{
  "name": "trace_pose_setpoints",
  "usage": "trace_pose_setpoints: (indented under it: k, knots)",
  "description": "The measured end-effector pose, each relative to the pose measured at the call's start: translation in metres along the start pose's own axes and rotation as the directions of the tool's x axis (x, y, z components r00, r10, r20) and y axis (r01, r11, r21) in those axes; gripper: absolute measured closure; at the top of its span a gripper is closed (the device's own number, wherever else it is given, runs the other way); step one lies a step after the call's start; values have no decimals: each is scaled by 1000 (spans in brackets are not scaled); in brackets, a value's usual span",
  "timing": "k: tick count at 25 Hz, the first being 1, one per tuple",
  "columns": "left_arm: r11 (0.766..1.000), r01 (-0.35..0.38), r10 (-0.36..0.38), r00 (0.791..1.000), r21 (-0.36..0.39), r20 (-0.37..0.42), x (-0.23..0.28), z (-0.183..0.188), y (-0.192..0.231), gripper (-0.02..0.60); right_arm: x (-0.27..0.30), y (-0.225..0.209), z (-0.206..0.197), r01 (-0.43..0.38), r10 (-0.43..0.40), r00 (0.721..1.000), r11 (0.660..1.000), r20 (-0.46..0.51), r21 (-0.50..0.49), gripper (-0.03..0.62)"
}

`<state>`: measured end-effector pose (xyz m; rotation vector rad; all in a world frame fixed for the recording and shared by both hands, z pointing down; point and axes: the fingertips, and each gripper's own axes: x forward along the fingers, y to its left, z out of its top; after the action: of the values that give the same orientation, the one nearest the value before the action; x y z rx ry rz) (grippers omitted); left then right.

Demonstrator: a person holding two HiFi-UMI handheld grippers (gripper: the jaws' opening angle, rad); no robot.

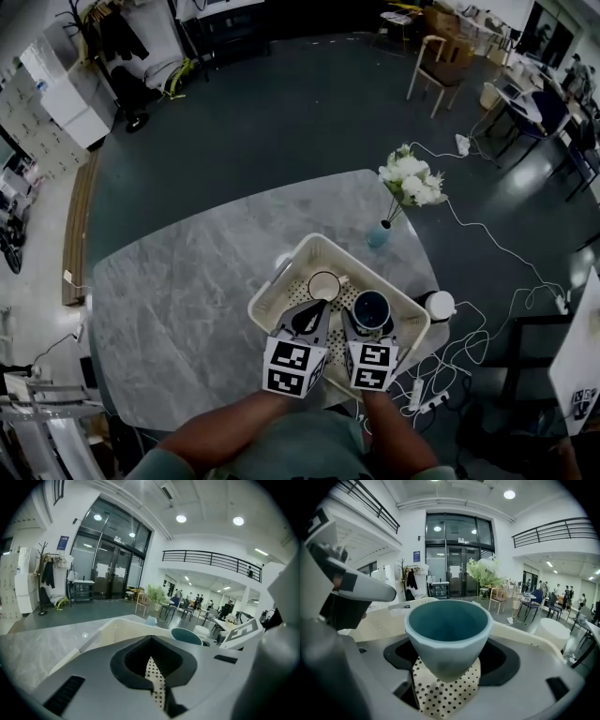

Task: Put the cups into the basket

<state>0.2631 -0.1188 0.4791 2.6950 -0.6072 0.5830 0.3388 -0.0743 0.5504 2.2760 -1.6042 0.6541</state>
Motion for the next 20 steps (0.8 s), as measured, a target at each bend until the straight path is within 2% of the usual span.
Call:
trace_pose_setpoints:
  k: [7, 20]
  knots:
    - [1000, 14, -14, 1000, -17, -18, 11, -8, -3, 574, 25, -5, -30, 3, -4, 997, 1000, -81, -4, 233]
    - [999, 16, -17, 999, -31, -33, 16, -13, -2, 574, 40, -12, -48, 31, -27, 987, 999, -157, 25, 233]
